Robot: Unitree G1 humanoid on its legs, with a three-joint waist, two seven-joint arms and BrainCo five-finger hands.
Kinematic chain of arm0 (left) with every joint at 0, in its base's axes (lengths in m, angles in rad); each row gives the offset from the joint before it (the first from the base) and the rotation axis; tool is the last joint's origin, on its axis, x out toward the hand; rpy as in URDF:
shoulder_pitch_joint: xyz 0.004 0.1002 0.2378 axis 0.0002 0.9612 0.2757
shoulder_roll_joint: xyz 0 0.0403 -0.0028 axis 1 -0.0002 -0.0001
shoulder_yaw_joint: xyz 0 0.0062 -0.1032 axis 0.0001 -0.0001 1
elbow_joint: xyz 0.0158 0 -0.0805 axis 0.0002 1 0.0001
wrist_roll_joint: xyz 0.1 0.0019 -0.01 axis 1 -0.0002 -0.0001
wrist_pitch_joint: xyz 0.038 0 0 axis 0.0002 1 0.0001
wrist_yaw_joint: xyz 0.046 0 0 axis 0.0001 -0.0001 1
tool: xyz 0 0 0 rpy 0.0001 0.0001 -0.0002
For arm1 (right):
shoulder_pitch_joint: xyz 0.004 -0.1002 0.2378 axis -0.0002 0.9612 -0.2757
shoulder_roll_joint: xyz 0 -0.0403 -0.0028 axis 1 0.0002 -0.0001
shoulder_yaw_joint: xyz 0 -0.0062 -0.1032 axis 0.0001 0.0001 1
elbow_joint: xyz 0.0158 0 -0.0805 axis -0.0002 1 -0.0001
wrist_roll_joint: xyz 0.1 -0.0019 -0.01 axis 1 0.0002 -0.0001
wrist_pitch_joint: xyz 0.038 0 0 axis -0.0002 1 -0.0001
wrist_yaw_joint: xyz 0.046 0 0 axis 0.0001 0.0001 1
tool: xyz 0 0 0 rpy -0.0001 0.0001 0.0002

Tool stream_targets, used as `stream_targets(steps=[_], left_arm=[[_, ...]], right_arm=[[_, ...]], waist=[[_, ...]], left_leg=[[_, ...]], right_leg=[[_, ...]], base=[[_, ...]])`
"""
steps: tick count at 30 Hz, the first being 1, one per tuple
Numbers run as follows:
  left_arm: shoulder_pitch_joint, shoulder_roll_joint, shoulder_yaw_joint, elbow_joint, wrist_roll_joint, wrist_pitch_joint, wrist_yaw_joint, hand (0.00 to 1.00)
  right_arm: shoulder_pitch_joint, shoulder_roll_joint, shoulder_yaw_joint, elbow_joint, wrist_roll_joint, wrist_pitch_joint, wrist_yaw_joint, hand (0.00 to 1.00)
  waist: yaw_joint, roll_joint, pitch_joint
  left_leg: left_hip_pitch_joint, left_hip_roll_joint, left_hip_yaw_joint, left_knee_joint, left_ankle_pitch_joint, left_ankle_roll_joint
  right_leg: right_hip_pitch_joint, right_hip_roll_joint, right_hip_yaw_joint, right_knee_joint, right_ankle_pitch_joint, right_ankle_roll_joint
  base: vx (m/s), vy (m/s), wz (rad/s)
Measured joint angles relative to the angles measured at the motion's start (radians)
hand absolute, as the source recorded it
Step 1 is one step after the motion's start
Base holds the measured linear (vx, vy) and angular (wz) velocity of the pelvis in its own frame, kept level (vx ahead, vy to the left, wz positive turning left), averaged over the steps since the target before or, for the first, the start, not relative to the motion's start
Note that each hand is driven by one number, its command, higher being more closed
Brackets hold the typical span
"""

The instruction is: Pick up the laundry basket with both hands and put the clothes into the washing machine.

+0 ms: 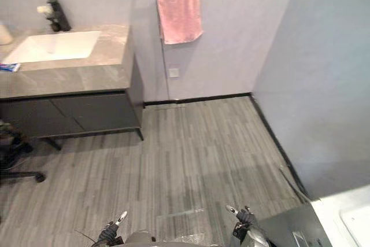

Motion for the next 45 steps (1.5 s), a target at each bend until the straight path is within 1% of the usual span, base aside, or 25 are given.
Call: stream_targets(steps=[1,2,3,4,5,7,12,14,17,20,21,25,27,28,29,30,31,32,33,34,35,39,42,44,45], left_arm=[[-0.001,0.007,-0.02,0.005,0.007,0.0,0.0,0.0],[-0.008,0.012,-0.022,0.004,0.005,-0.002,0.0,0.0],[-0.008,0.021,-0.026,0.001,0.007,-0.001,0.0,0.0],[-0.008,0.039,-0.043,0.006,0.009,0.001,0.0,0.0],[-0.01,0.041,-0.052,0.02,0.017,0.002,-0.001,0.0],[-0.01,0.05,-0.053,0.028,0.029,0.001,-0.003,0.0],[-0.012,0.071,-0.094,0.035,0.056,-0.001,-0.008,0.0],[-0.012,0.073,-0.103,0.036,0.057,-0.001,-0.007,0.0],[-0.012,0.082,-0.129,0.041,0.056,-0.001,-0.008,0.0],[-0.013,0.082,-0.139,0.041,0.056,-0.002,-0.008,0.0],[-0.016,0.081,-0.146,0.041,0.054,-0.002,-0.008,0.0],[-0.018,0.084,-0.19,0.041,0.051,-0.003,-0.01,0.0],[-0.019,0.086,-0.213,0.04,0.05,-0.009,-0.011,0.0],[-0.021,0.088,-0.218,0.039,0.048,-0.011,-0.013,0.0],[-0.021,0.097,-0.235,0.038,0.047,-0.011,-0.014,0.0],[-0.022,0.107,-0.246,0.036,0.046,-0.012,-0.018,0.0],[-0.029,0.112,-0.247,0.04,0.046,-0.013,-0.017,0.0],[-0.03,0.117,-0.246,0.046,0.046,-0.011,-0.02,0.0],[-0.03,0.12,-0.244,0.052,0.048,-0.01,-0.025,0.0],[-0.031,0.121,-0.242,0.055,0.048,-0.011,-0.028,0.0],[-0.028,0.136,-0.233,0.058,0.049,-0.01,-0.031,0.0],[-0.002,0.142,-0.192,0.068,0.052,0.0,-0.031,0.0],[0.011,0.143,-0.191,0.073,0.056,0.001,-0.032,0.0],[0.012,0.142,-0.191,0.073,0.056,0.001,-0.031,0.0],[0.016,0.141,-0.191,0.072,0.056,0.001,-0.031,0.0]], right_arm=[[0.001,0.004,0.0,0.019,0.006,0.001,0.001,0.0],[-0.001,0.021,0.0,0.03,0.007,0.003,0.001,0.0],[-0.009,0.031,0.002,0.031,0.007,0.003,0.003,0.0],[-0.019,0.045,0.003,0.03,0.008,0.001,0.008,0.0],[-0.018,0.055,0.003,0.03,0.008,0.002,0.009,0.0],[-0.012,0.063,0.003,0.045,0.008,0.002,0.009,0.0],[0.001,0.071,0.005,0.059,0.002,0.003,0.011,0.0],[0.004,0.07,0.007,0.063,-0.006,0.003,0.011,0.0],[0.0,0.068,0.008,0.064,-0.018,0.005,0.011,0.0],[-0.007,0.063,0.019,0.067,-0.051,0.009,0.011,0.0],[-0.009,0.052,0.026,0.068,-0.055,0.011,0.011,0.0],[0.006,0.041,0.028,0.07,-0.073,0.02,0.011,0.0],[0.011,0.04,0.028,0.077,-0.075,0.022,0.011,0.0],[0.022,0.041,0.028,0.076,-0.074,0.023,0.011,0.0],[0.035,0.051,0.025,0.075,-0.071,0.022,0.011,0.0],[0.039,0.045,0.025,0.075,-0.071,0.022,0.012,0.0],[0.035,0.04,0.027,0.076,-0.072,0.023,0.013,0.0],[0.024,0.045,0.025,0.064,-0.066,0.022,0.019,0.0],[0.025,0.042,0.022,0.056,-0.061,0.017,0.031,0.0],[0.025,0.042,0.022,0.056,-0.059,0.017,0.032,0.0],[0.028,0.047,0.022,0.06,-0.052,0.017,0.032,0.0],[0.027,0.054,-0.007,0.063,-0.047,0.017,0.031,0.0],[0.028,0.058,-0.028,0.068,-0.045,0.02,0.031,0.0],[0.027,0.062,-0.037,0.07,-0.045,0.022,0.031,0.0],[0.026,0.064,-0.037,0.07,-0.045,0.022,0.032,0.0]], waist=[[0.003,-0.005,-0.001],[0.012,-0.031,0.004],[0.011,-0.045,0.008],[0.006,-0.049,0.011],[0.005,-0.05,0.011],[0.003,-0.053,0.012],[0.0,-0.075,0.005],[-0.004,-0.075,0.005],[-0.022,-0.073,0.007],[-0.023,-0.073,0.011],[-0.023,-0.064,0.016],[-0.024,-0.059,0.02],[-0.025,-0.065,0.022],[-0.026,-0.073,0.022],[-0.025,-0.088,0.016],[-0.028,-0.1,0.014],[-0.022,-0.093,0.022],[-0.027,-0.084,0.033],[-0.037,-0.061,0.048],[-0.041,-0.063,0.049],[-0.039,-0.077,0.048],[-0.035,-0.076,0.044],[-0.038,-0.077,0.043],[-0.038,-0.08,0.039],[-0.037,-0.08,0.033]], left_leg=[[0.029,-0.032,0.02,-0.119,0.013,0.017],[0.073,-0.077,0.032,-0.261,0.085,0.053],[0.095,-0.105,0.035,-0.336,0.134,0.064],[0.14,-0.138,0.024,-0.474,0.203,0.079],[0.172,-0.157,0.013,-0.558,0.251,0.084],[0.204,-0.167,-0.002,-0.614,0.279,0.088],[0.211,-0.186,-0.027,-0.62,0.284,0.093],[0.211,-0.192,-0.03,-0.626,0.289,0.099],[0.208,-0.198,-0.051,-0.627,0.297,0.091],[0.205,-0.208,-0.048,-0.627,0.294,0.082],[0.206,-0.207,-0.048,-0.627,0.295,0.082],[0.207,-0.21,-0.051,-0.627,0.294,0.082],[0.204,-0.227,-0.056,-0.627,0.294,0.084],[0.197,-0.242,-0.057,-0.626,0.28,0.103],[0.203,-0.266,-0.056,-0.617,0.249,0.146],[0.199,-0.275,-0.061,-0.608,0.222,0.182],[0.199,-0.281,-0.079,-0.604,0.22,0.188],[0.211,-0.27,-0.105,-0.602,0.219,0.188],[0.218,-0.247,-0.108,-0.585,0.232,0.184],[0.218,-0.243,-0.105,-0.582,0.236,0.18],[0.233,-0.241,-0.107,-0.579,0.232,0.178],[0.256,-0.243,-0.124,-0.585,0.215,0.156],[0.262,-0.254,-0.152,-0.58,0.213,0.152],[0.267,-0.268,-0.163,-0.584,0.211,0.15],[0.268,-0.276,-0.163,-0.588,0.211,0.15]], right_leg=[[-0.008,-0.015,-0.021,-0.005,-0.001,0.001],[-0.028,-0.046,-0.021,-0.005,-0.001,0.002],[-0.037,-0.06,-0.024,-0.005,0.003,0.005],[-0.046,-0.07,-0.025,-0.005,0.004,0.007],[-0.046,-0.075,-0.033,-0.006,0.004,0.007],[-0.032,-0.076,-0.048,-0.007,0.004,0.007],[-0.014,-0.084,-0.048,-0.019,0.007,0.012],[-0.013,-0.088,-0.046,-0.019,0.007,0.012],[-0.014,-0.091,-0.046,-0.022,0.007,0.012],[-0.008,-0.098,-0.031,-0.049,-0.01,0.035],[-0.008,-0.1,-0.025,-0.053,-0.012,0.034],[-0.002,-0.099,-0.018,-0.065,-0.019,0.039],[0.0,-0.109,-0.023,-0.055,-0.048,0.085],[-0.001,-0.129,-0.042,-0.033,-0.075,0.136],[-0.003,-0.16,-0.055,-0.005,-0.086,0.239],[-0.013,-0.178,-0.052,0.058,-0.061,0.257],[-0.062,-0.193,-0.003,0.183,-0.046,0.231],[-0.127,-0.189,0.063,0.319,0.016,0.23],[-0.154,-0.183,0.1,0.381,-0.001,0.18],[-0.157,-0.182,0.103,0.388,-0.011,0.167],[-0.16,-0.184,0.12,0.391,-0.035,0.148],[-0.192,-0.178,0.161,0.303,-0.034,0.14],[-0.171,-0.149,0.185,0.194,-0.032,0.136],[-0.151,-0.14,0.17,0.126,-0.015,0.111],[-0.148,-0.129,0.172,0.085,0.009,0.085]], base=[[0.08,0.01,1.06],[0.08,0.013,0.92],[0.06,0.021,0.6],[0.03,0.027,0.45],[0.02,0.038,0.41],[0.01,0.035,0.28],[-0.03,0.023,0.1],[-0.09,0.037,0.05],[-0.11,0.044,0.11],[-0.16,0.048,-0.02],[-0.16,0.058,-0.05],[-0.11,0.062,0.01],[-0.02,0.077,0.24],[0.04,0.101,0.5],[0.14,0.14,0.62],[0.18,0.109,0.53],[0.16,0.096,0.44],[0.17,0.096,0.52],[0.11,0.093,0.49],[0.14,0.091,0.47],[0.15,0.051,0.26],[0.17,0.031,0.15],[0.16,-0.013,0.29],[0.11,-0.049,0.22],[0.1,-0.077,0.0]])
